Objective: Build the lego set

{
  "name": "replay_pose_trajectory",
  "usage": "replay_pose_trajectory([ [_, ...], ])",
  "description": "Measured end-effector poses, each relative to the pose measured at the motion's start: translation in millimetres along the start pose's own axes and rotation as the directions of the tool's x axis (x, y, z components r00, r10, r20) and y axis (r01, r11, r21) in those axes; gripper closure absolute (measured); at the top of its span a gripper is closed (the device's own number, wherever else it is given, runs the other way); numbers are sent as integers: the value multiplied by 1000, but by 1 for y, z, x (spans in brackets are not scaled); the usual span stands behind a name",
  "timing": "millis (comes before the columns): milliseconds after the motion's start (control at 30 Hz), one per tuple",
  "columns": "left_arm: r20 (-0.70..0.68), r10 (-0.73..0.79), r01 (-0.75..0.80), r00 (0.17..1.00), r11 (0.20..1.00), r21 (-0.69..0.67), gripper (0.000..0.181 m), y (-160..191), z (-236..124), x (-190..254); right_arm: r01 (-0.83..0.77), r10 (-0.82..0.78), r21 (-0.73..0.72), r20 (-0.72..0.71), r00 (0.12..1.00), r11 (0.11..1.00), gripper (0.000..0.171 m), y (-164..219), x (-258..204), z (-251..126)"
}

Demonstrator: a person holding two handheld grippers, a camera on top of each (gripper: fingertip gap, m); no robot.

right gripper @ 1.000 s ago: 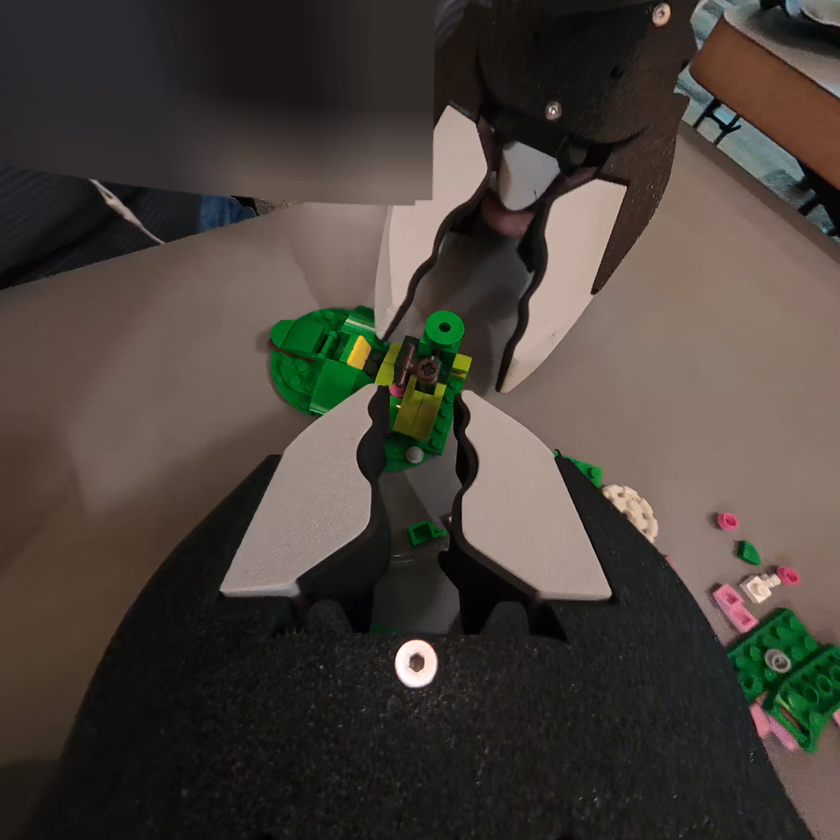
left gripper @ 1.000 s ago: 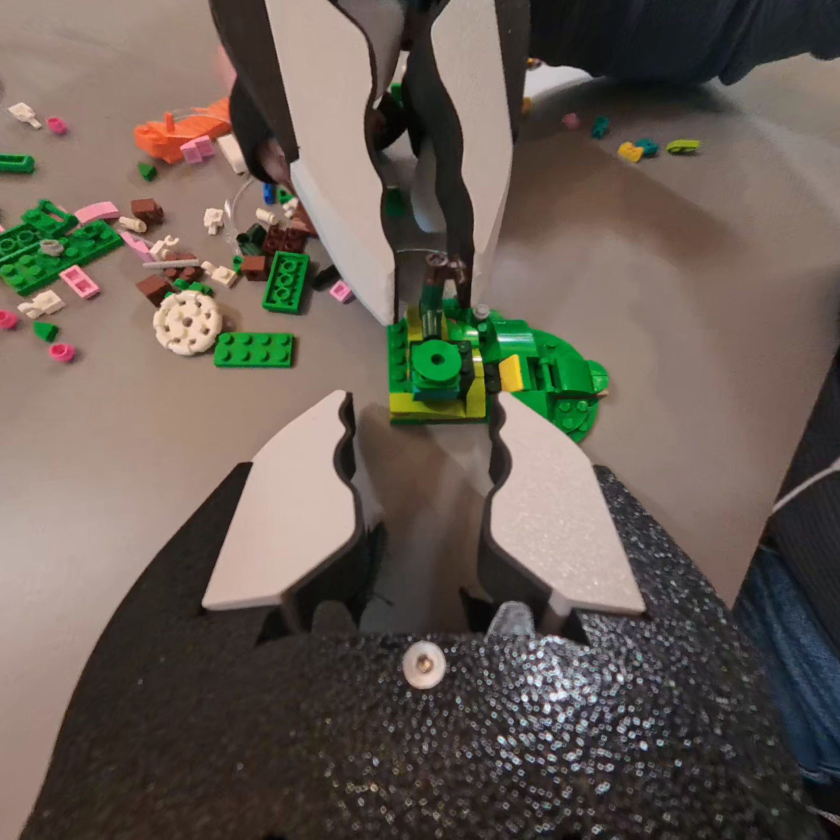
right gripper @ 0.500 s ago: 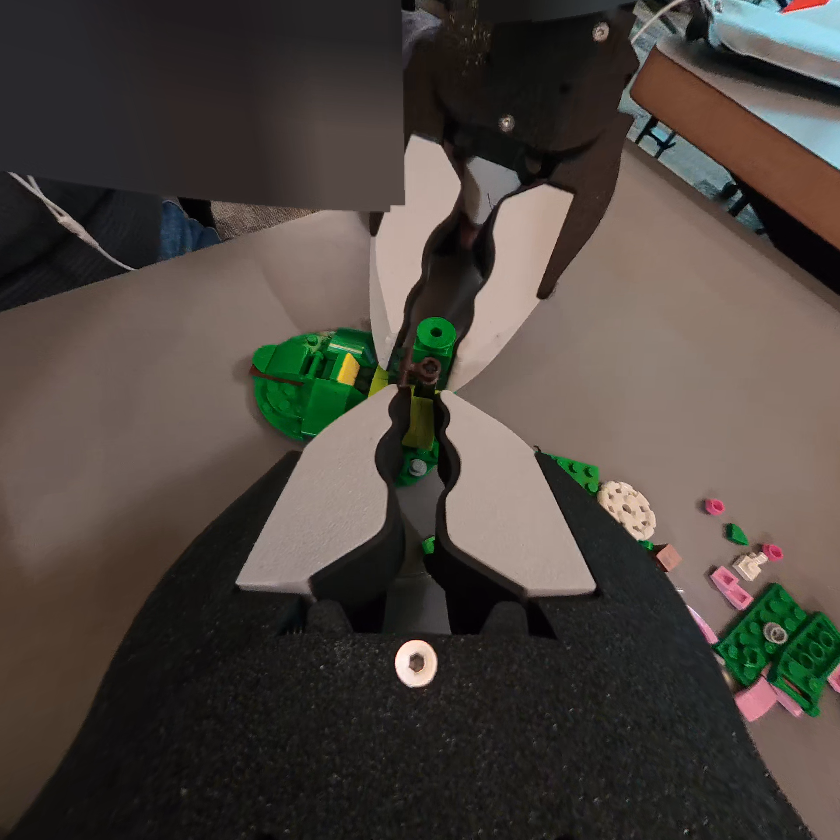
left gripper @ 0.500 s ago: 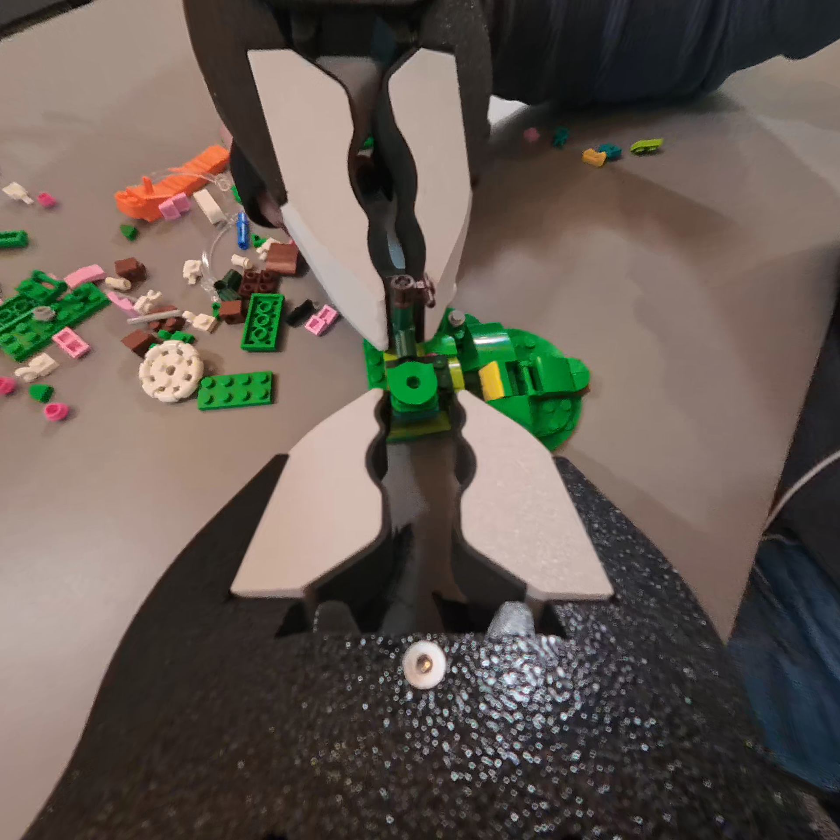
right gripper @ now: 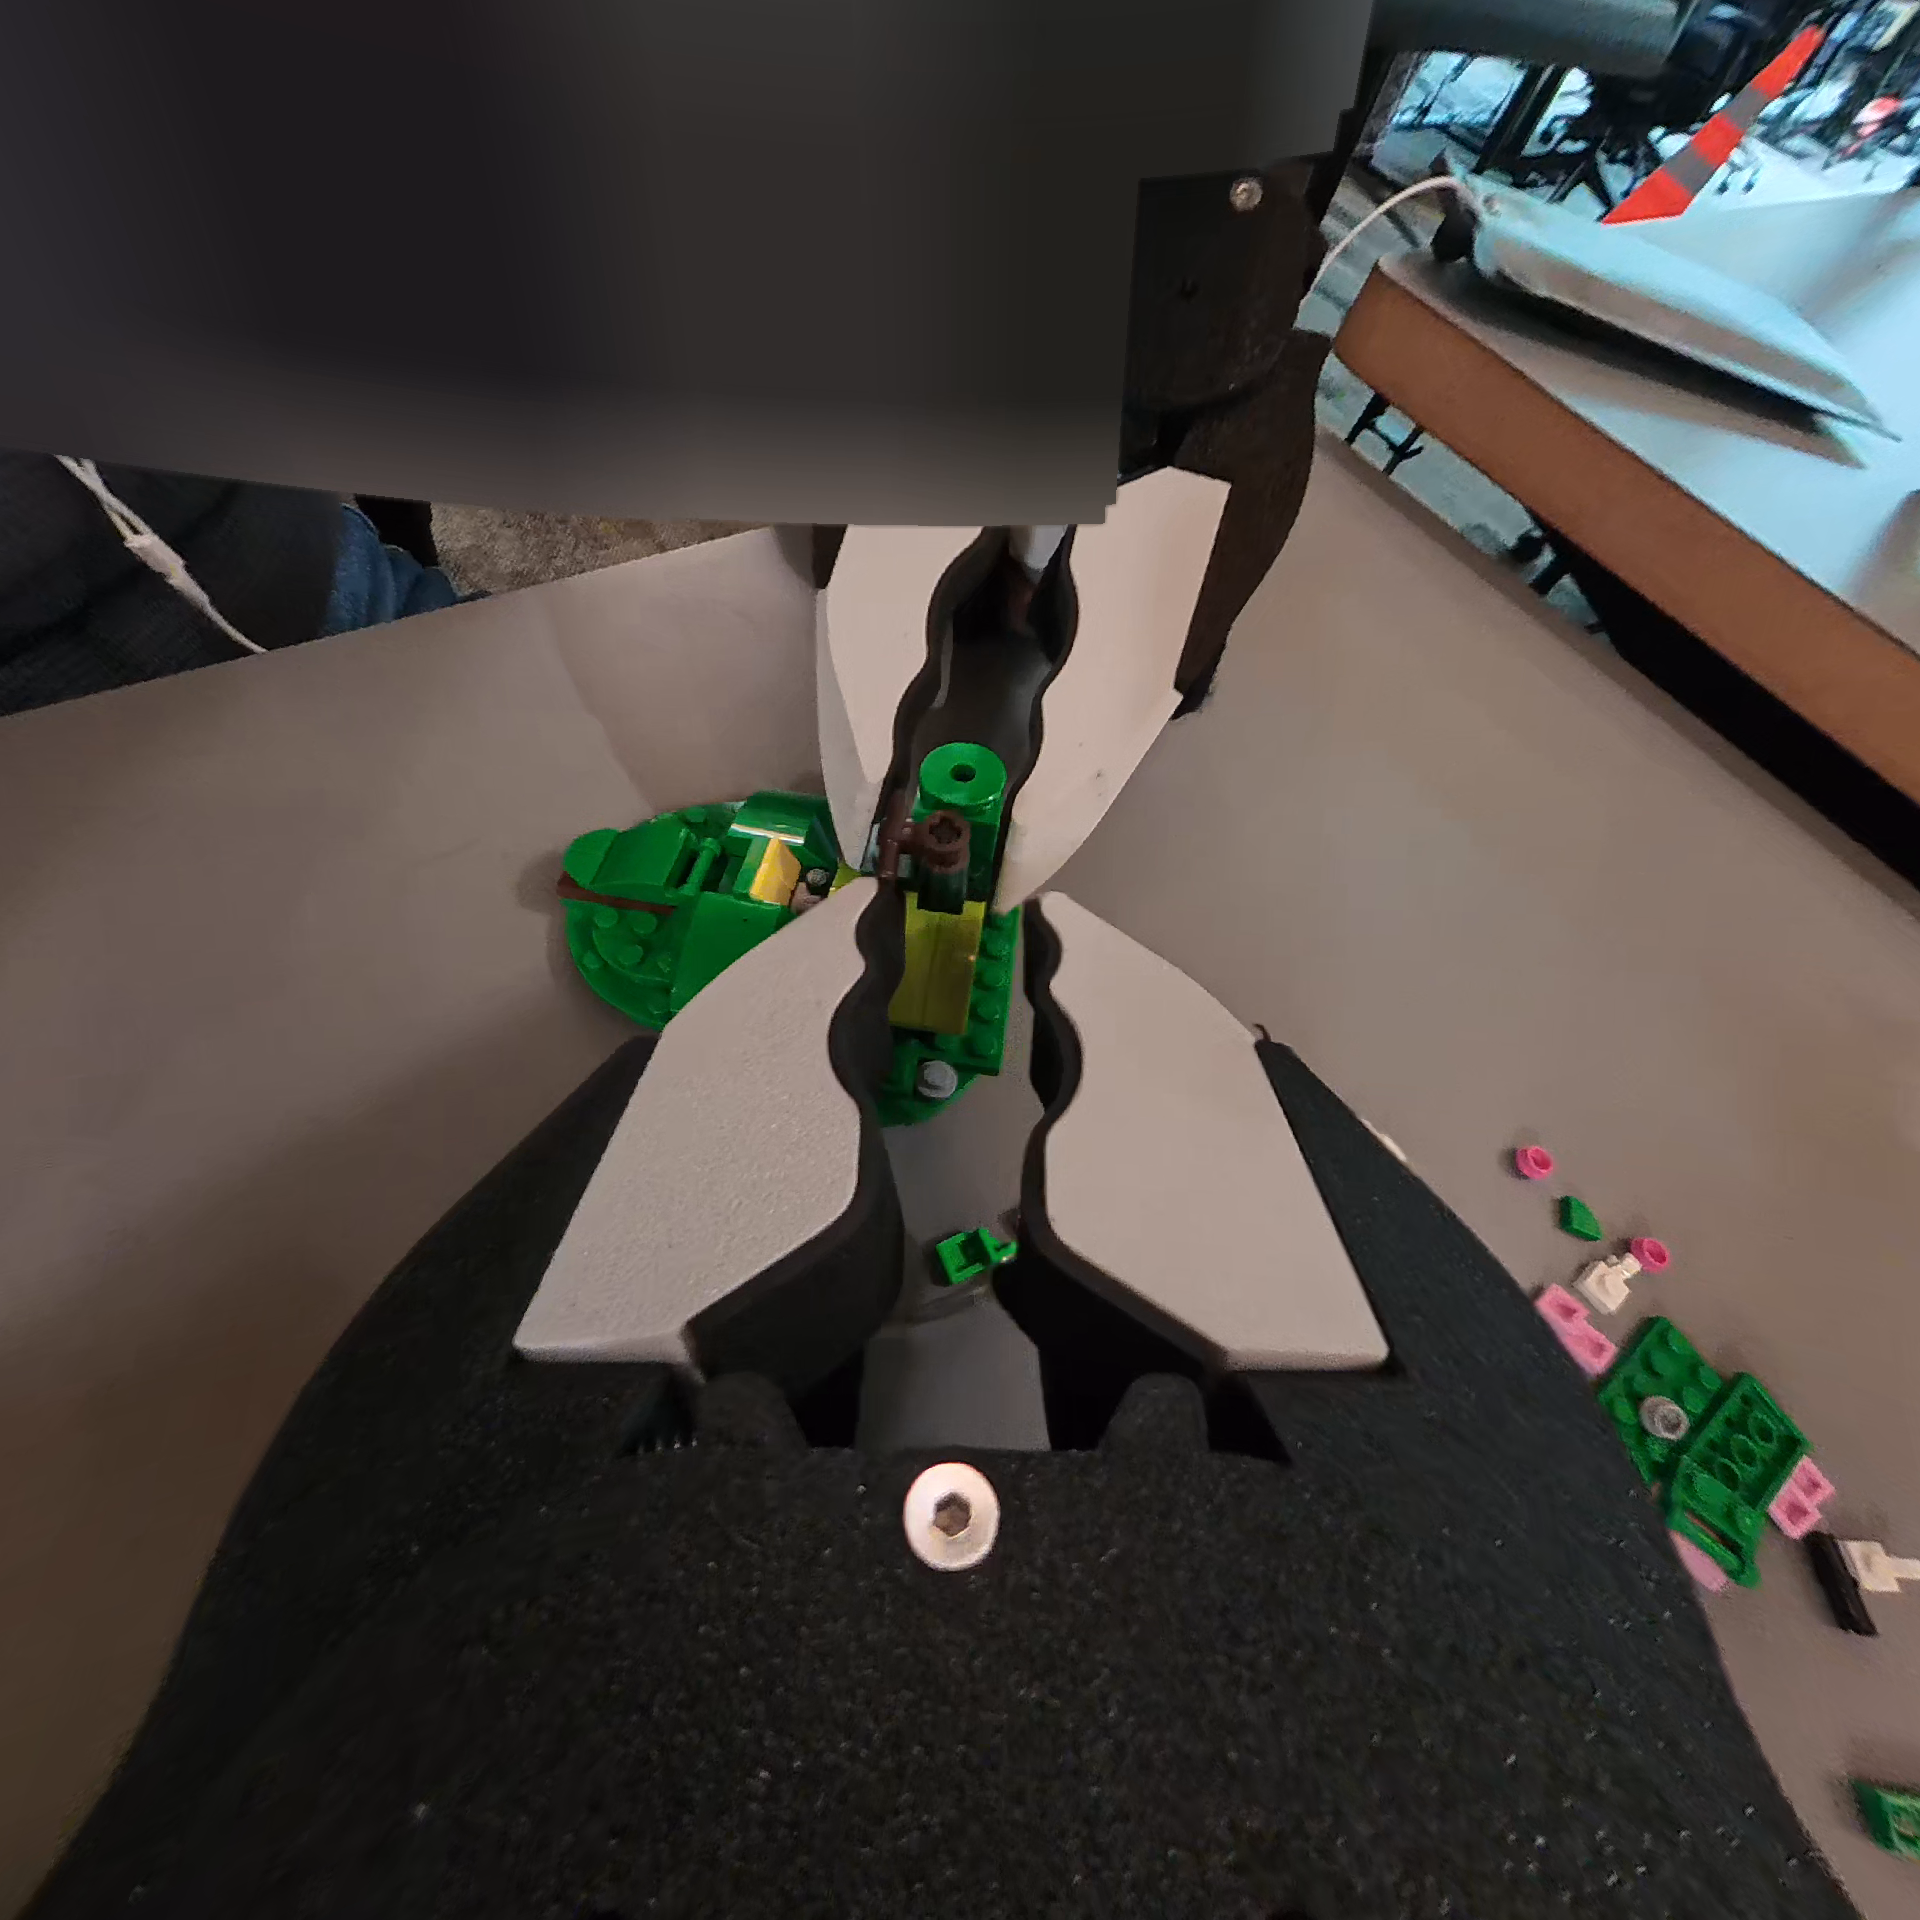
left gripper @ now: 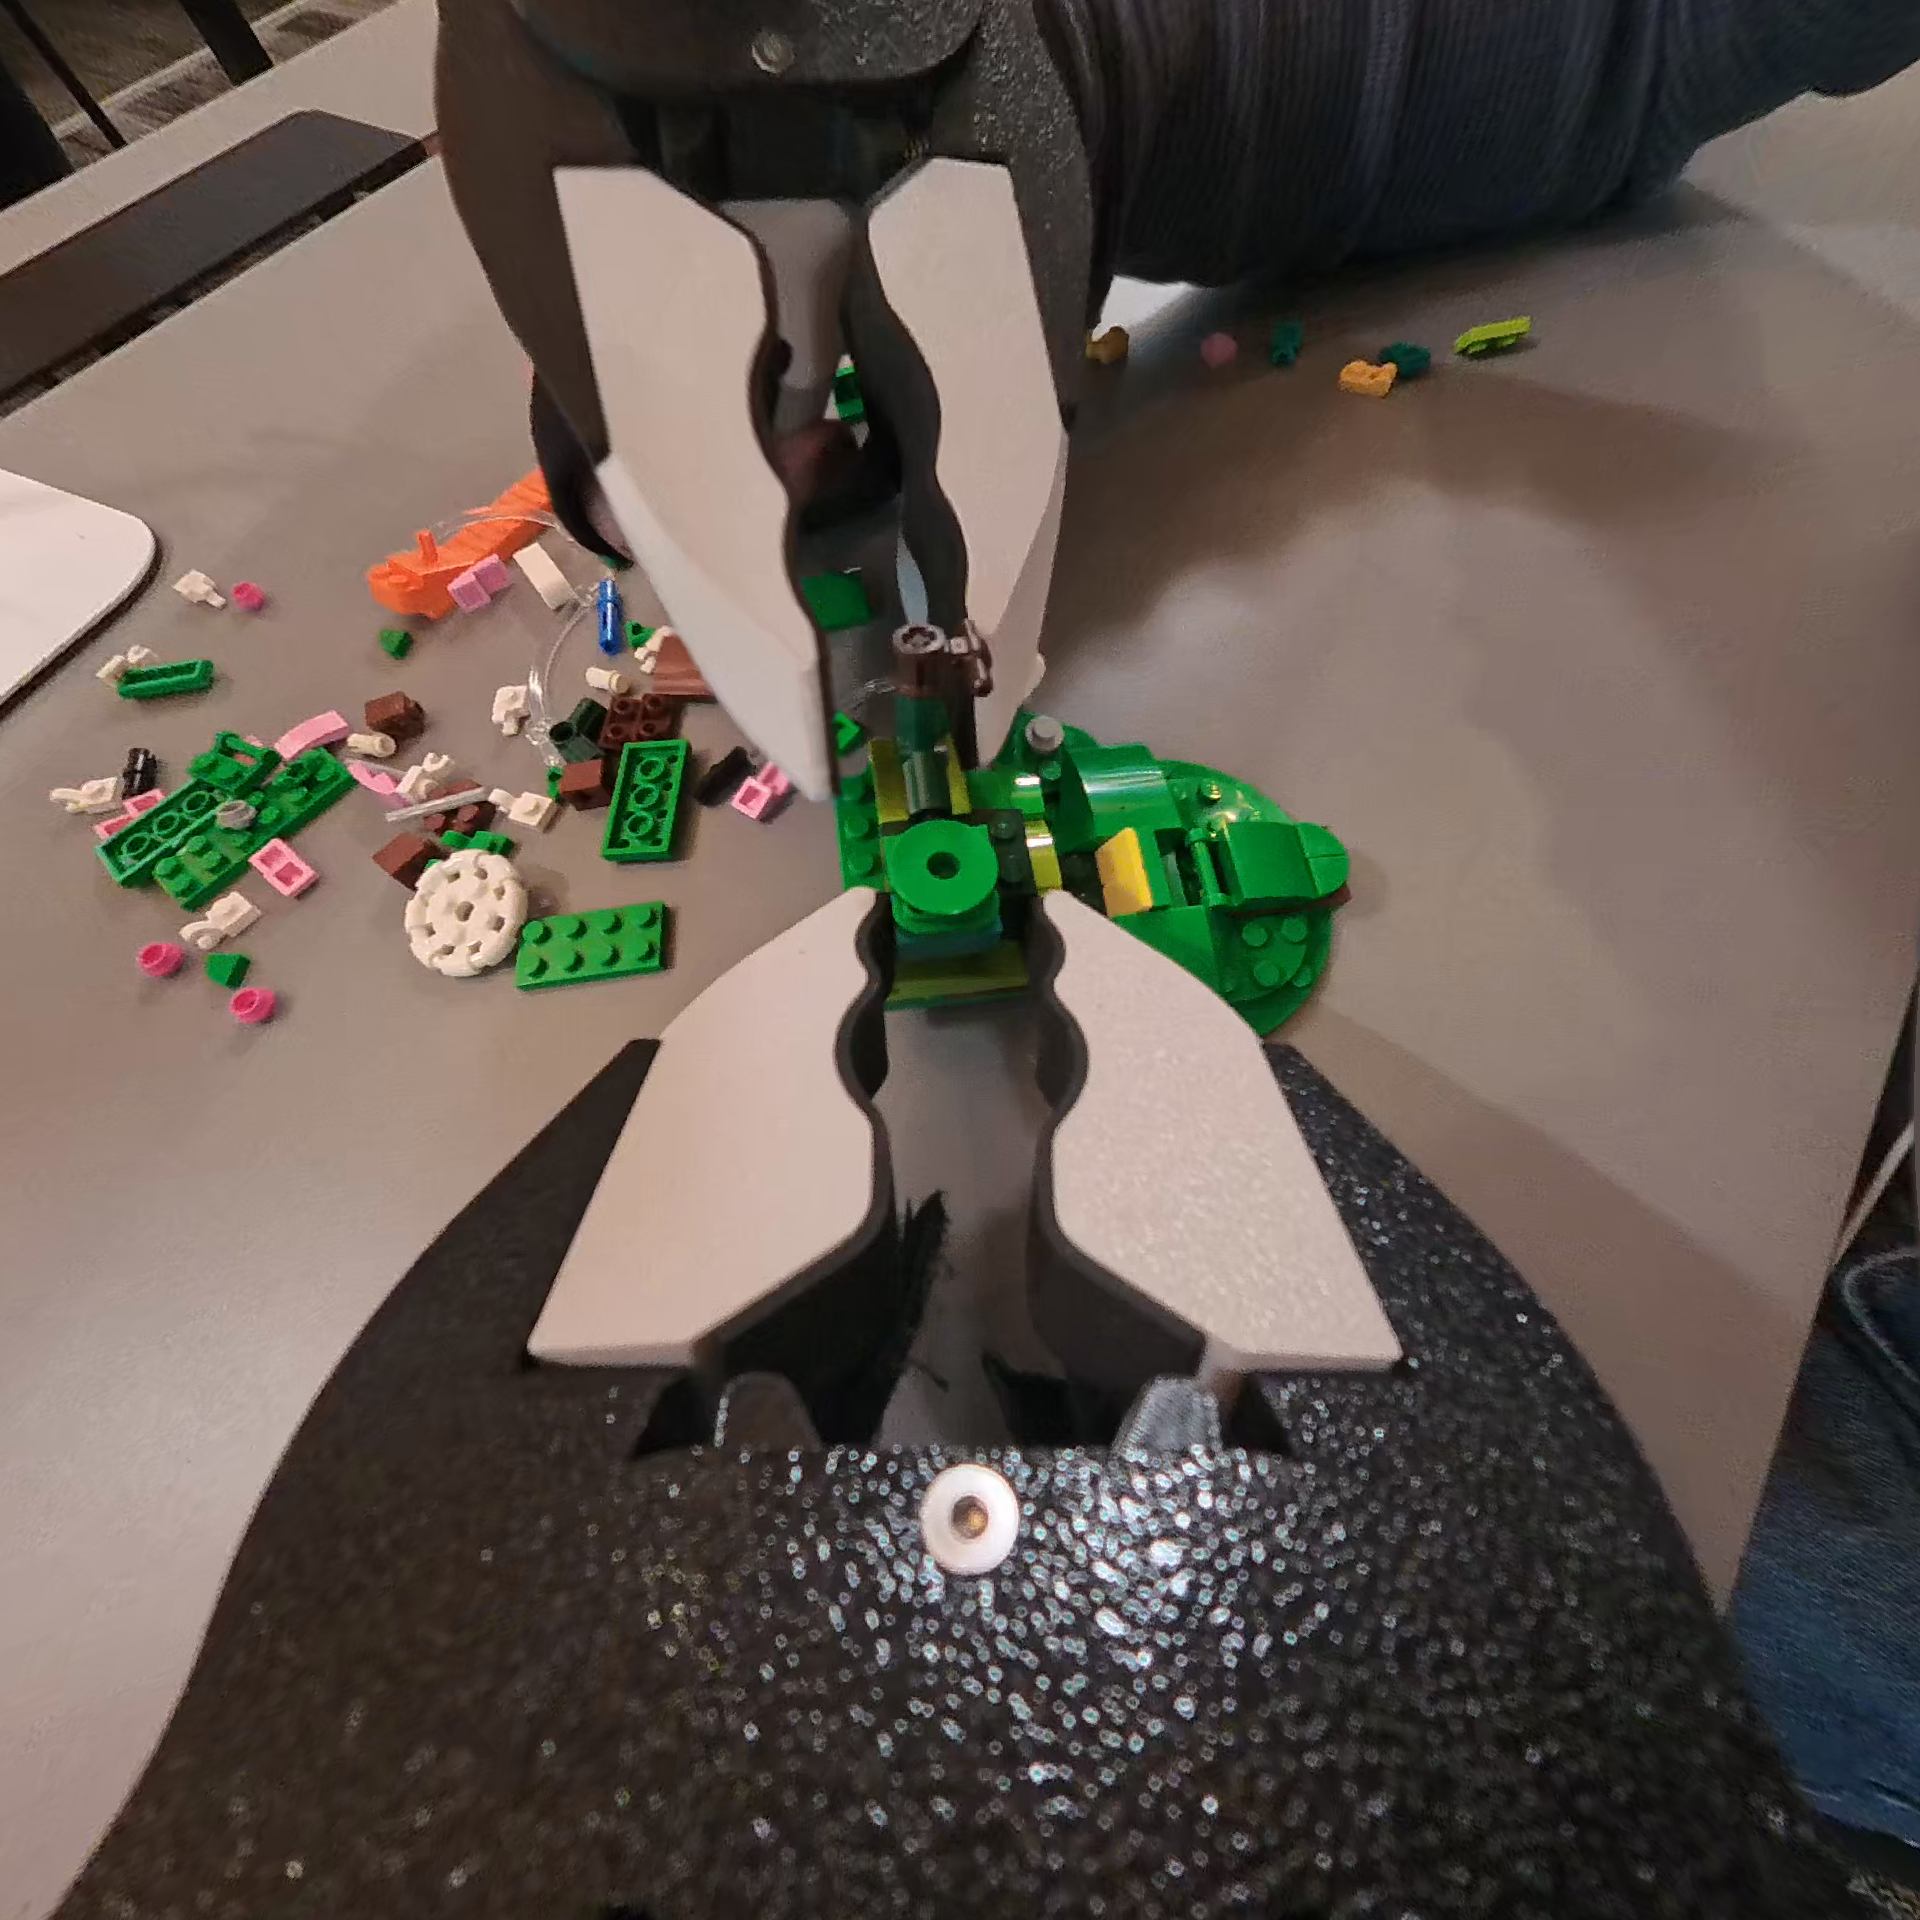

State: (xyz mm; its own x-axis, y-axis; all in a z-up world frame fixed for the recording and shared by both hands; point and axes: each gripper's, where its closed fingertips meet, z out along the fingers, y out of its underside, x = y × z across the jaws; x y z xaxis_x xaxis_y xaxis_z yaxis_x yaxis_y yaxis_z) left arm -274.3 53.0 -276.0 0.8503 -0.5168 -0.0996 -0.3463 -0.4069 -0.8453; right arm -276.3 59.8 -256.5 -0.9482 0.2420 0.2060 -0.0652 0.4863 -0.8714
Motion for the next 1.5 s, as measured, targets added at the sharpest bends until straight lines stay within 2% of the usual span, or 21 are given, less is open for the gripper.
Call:
replay_pose_trajectory([
  [167, -2, -6, 6, 1000, 1000, 4, 157, 0, -1, -1, 38, -38, 22, 4, 999, 999, 163, -2, -3, -1],
  [1033, -79, -85, 80, 993, 995, -64, 158, 6, 4, 4, 33, -21, -152, 75, 997, 988, 164, 4, -4, 6],
  [1333, -82, -120, 112, 989, 989, -92, 157, 6, 4, 5, -6, 46, -317, 119, 992, 948, 163, 0, -5, 6],
  [1367, -73, -130, 123, 989, 988, -91, 157, 6, 4, 4, -24, 61, -321, 105, 993, 947, 163, 1, -3, 5],
  [1433, -58, -147, 141, 987, 985, -101, 157, 5, 6, 4, -96, 126, -342, 67, 990, 935, 142, 7, 0, -2],
  [1500, -37, -156, 149, 987, 979, -141, 156, 8, 8, 4, -169, 197, -320, 57, 979, 932, 128, 6, -3, -12],
])
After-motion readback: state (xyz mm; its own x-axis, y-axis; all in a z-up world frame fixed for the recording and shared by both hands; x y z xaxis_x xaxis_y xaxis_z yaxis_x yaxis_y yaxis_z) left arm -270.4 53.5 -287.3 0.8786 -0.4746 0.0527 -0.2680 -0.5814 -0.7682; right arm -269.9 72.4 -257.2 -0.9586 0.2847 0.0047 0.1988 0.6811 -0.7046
